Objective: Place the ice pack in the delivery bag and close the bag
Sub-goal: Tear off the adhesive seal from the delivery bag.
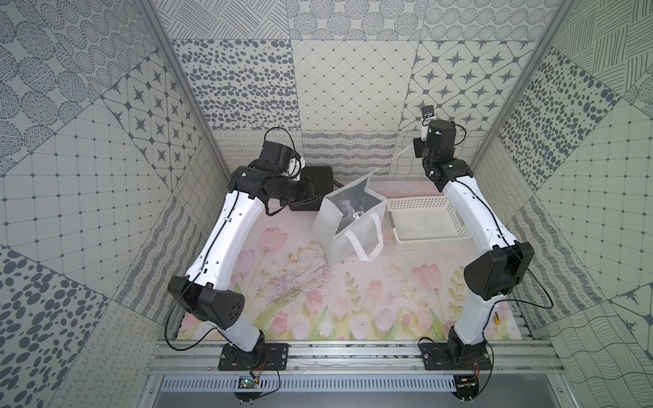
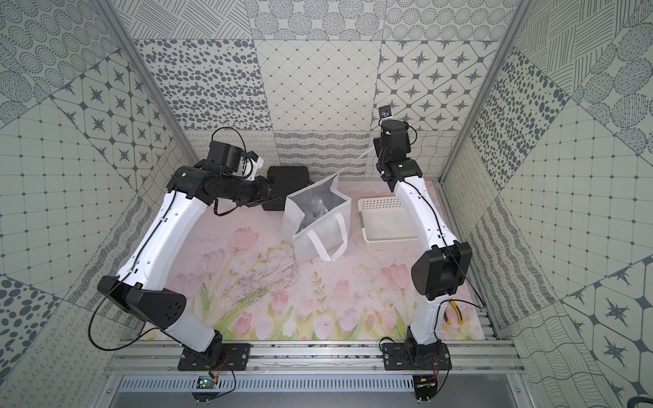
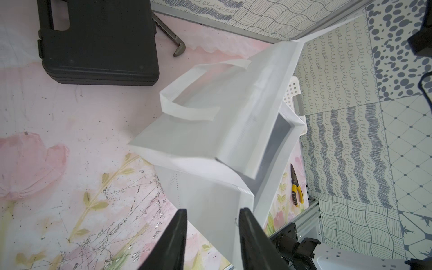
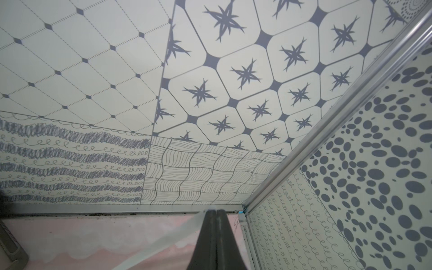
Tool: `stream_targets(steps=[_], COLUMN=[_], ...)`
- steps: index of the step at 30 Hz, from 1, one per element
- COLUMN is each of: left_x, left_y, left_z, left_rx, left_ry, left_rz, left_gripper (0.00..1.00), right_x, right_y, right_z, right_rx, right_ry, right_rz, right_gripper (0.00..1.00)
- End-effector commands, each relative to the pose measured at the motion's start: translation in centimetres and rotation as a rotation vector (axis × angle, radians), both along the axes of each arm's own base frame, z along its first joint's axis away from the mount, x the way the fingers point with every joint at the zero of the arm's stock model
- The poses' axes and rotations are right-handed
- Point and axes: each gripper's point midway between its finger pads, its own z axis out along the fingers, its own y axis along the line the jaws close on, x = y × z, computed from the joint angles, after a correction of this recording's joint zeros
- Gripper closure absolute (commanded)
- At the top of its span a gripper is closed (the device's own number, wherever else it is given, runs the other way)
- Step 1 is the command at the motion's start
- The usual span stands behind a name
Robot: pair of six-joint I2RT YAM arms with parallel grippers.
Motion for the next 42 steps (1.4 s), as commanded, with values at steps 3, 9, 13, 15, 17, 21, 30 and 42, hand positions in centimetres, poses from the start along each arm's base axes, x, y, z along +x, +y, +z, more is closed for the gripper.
stream_targets(steps=[3, 9, 13, 15, 17, 21, 30, 42], left_x=[-0.1, 0.7, 2.4, 2.9, 3.8, 5.9, 8.7, 12.6], left_y=[-0.1, -1.9, -4.0, -5.3, -6.5, -8.0, -9.6, -9.0], left_z=[-0.3, 1.0, 3.1, 3.6, 3.5, 2.7, -0.6, -3.8], left_rx=[0.018, -0.047, -0.022, 0.003, 0.07, 0.187, 0.37, 0.577], left_ry=[-0.012, -0.069, -0.206, -0.26, -0.315, -0.392, -0.469, -0.511], left_rz=[-0.027, -0.095, -0.194, -0.264, -0.321, -0.378, -0.482, -0.451], left_gripper=[0.58, 0.56, 0.53, 0.5, 0.47, 0.39, 0.36, 0.42], right_x=[-3.1, -3.8, -4.2, -4.5, -4.7, -5.2, -5.2, -4.7], right_y=[-4.0, -2.8, -2.6, -2.3, -2.2, -2.0, -0.6, 0.3], right_z=[1.4, 0.5, -0.4, -0.5, -0.6, -0.4, -0.7, -0.7], right_rx=[0.062, 0.09, 0.086, 0.092, 0.11, 0.131, 0.145, 0.149], right_ry=[-0.036, -0.026, -0.004, -0.001, -0.003, -0.004, 0.009, 0.014], right_rz=[-0.065, -0.003, 0.002, 0.022, 0.029, 0.037, 0.07, 0.091], right_gripper=[1.0, 1.0, 1.0, 1.0, 1.0, 1.0, 1.0, 1.0])
